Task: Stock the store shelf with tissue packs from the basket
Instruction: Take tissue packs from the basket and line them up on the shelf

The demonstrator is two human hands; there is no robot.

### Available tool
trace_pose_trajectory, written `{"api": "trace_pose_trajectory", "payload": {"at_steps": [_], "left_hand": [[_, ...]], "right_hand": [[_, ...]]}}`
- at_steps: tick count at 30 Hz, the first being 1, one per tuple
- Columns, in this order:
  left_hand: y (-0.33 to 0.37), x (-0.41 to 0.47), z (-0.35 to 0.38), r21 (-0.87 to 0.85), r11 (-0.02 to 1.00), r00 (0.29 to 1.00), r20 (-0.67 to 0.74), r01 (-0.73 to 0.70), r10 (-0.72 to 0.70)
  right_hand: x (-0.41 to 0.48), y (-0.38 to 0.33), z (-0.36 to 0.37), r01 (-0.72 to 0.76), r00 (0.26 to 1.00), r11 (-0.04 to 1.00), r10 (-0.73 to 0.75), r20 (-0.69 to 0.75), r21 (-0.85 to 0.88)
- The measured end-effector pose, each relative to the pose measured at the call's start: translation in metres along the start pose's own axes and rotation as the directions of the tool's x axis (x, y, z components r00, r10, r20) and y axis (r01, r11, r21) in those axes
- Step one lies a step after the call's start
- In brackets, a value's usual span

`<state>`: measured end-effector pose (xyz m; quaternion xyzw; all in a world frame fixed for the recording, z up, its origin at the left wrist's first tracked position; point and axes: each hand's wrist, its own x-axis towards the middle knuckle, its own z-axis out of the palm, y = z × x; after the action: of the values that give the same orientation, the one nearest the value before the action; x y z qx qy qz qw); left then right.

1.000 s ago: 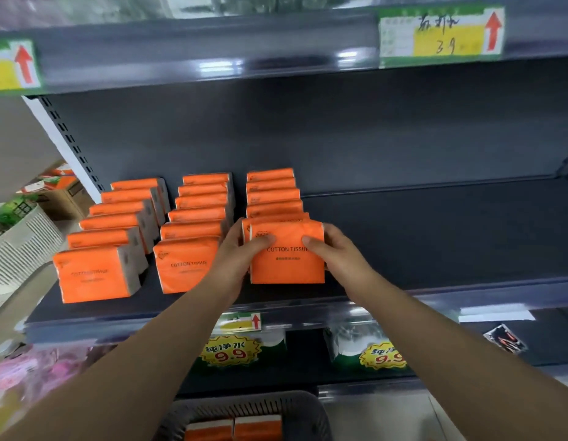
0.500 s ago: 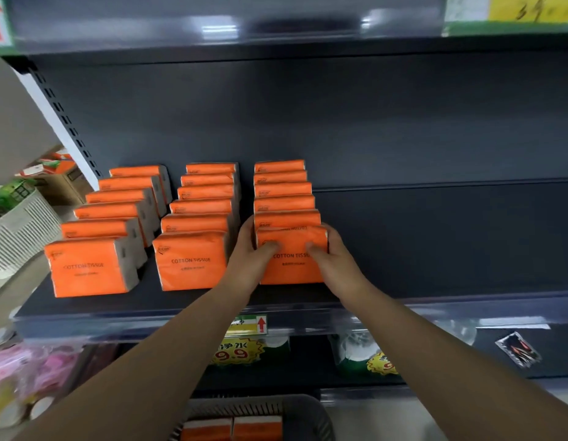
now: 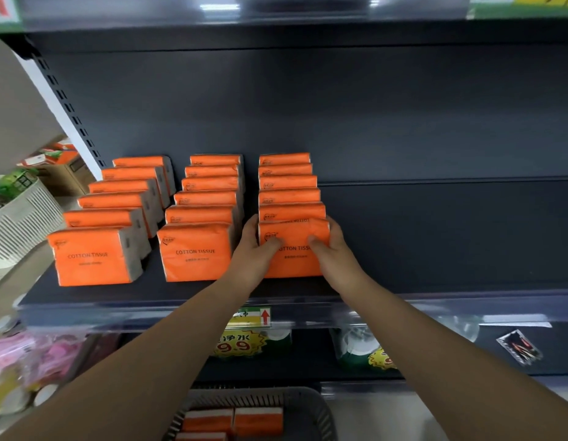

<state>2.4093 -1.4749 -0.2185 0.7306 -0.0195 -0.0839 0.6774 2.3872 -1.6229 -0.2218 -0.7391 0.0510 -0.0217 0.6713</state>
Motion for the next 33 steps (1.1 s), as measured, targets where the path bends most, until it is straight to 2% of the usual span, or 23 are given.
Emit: {"api": "trace_pose_trajectory", "payload": {"at_steps": [7, 13, 17, 23, 27, 33], "left_hand": [[0.017, -0.005, -0.002, 0.153, 0.981, 0.992, -0.010, -0.122, 0.125], [0.033, -0.015, -0.004, 0.306, 0.923, 0.968, -0.017, -0.235, 0.252], [0.041, -0.024, -0.008, 0.484, 0.852, 0.975, 0.018, -0.203, 0.222], [0.051, -0.040, -0.021, 0.597, 0.764, 0.966, 0.076, -0.244, 0.249], [0.049, -0.051, -0.036, 0.711, 0.648, 0.954, 0.113, -0.274, 0.279], [0.035, -0.083, -0.060, 0.914, 0.332, 0.941, 0.126, -0.233, 0.314]], "right_hand": [[0.000, -0.008, -0.004, 0.016, 0.998, 0.999, -0.020, -0.068, -0.052], [-0.009, -0.024, -0.009, 0.101, 0.987, 0.971, -0.125, -0.099, -0.215], [-0.019, -0.035, -0.006, 0.226, 0.968, 0.882, -0.252, -0.010, -0.413], [-0.036, -0.045, 0.001, 0.259, 0.959, 0.706, -0.271, 0.086, -0.659], [-0.050, -0.049, 0.009, 0.255, 0.960, 0.616, -0.256, 0.117, -0.745], [-0.074, -0.049, 0.026, 0.270, 0.956, 0.496, -0.243, 0.166, -0.825]]}}
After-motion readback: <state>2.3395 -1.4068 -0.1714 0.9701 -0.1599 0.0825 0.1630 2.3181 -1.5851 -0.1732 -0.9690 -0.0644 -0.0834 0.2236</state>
